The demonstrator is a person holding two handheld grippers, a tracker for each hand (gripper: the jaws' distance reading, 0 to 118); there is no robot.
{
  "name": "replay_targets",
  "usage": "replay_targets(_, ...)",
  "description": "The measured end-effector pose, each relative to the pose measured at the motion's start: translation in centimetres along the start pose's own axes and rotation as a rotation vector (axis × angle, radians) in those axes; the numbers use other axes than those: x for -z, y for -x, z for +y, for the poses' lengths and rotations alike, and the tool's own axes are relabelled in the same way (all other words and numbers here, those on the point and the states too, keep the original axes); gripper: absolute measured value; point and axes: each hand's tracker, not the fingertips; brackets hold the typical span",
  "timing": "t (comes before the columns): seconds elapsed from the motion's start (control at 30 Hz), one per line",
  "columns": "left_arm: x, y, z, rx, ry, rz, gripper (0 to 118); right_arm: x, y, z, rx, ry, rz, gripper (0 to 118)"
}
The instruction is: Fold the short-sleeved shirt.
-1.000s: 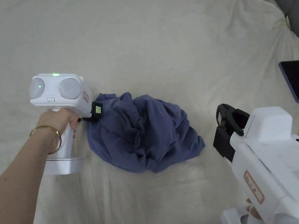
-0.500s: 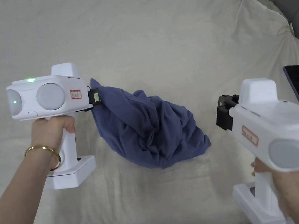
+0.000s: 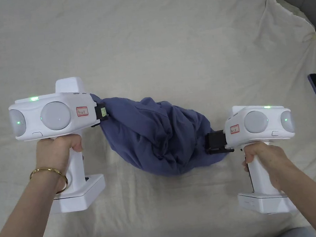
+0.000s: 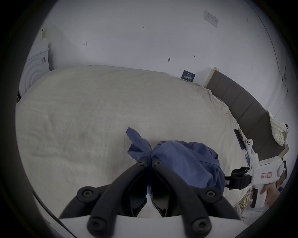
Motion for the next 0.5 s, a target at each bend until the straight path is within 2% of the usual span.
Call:
replay_targets(0.03, 0.1, 0.1, 0.0, 0.000, 0.003, 0.003, 0, 0.2, 0.0, -0.2, 0.000, 0.003, 0.011, 61)
replay_targets(0.07, 0.1, 0.1, -0.1, 0.001, 0.006, 0.005, 0, 0.4, 0.0, -0.4, 0.006, -0.003, 0.028, 33)
replay_targets(0.1, 0.1, 0.1, -0.2, 0.002, 0.007, 0.006, 0, 0.5, 0.1, -0.5, 0.013, -0.003, 0.034, 11)
replay_targets(0.13, 0.2, 0.1, -0.3, 0.004, 0.008, 0.007, 0, 0.7, 0.2, -0.8, 0.017, -0.006, 0.038, 5)
replay_targets(0.27, 0.2, 0.6, -0.3, 0.003, 0.014, 0.014, 0, -0.1, -0.5, -1.3, 0.032, -0.032, 0.068, 4)
replay_targets(0.37, -0.8, 1.5, 0.2, -0.033, -0.008, 0.016, 0, -0.9, -0.8, -0.9, 0.077, -0.104, 0.120, 4)
replay_targets(0.43, -1.8, 2.1, 0.7, -0.057, -0.034, 0.025, 0, -1.0, -0.8, -0.7, 0.070, -0.169, 0.125, 4)
replay_targets(0.5, -3.1, 2.6, 1.5, -0.069, -0.067, 0.037, 0, -1.1, -3.3, 5.9, 0.047, -0.241, 0.098, 4)
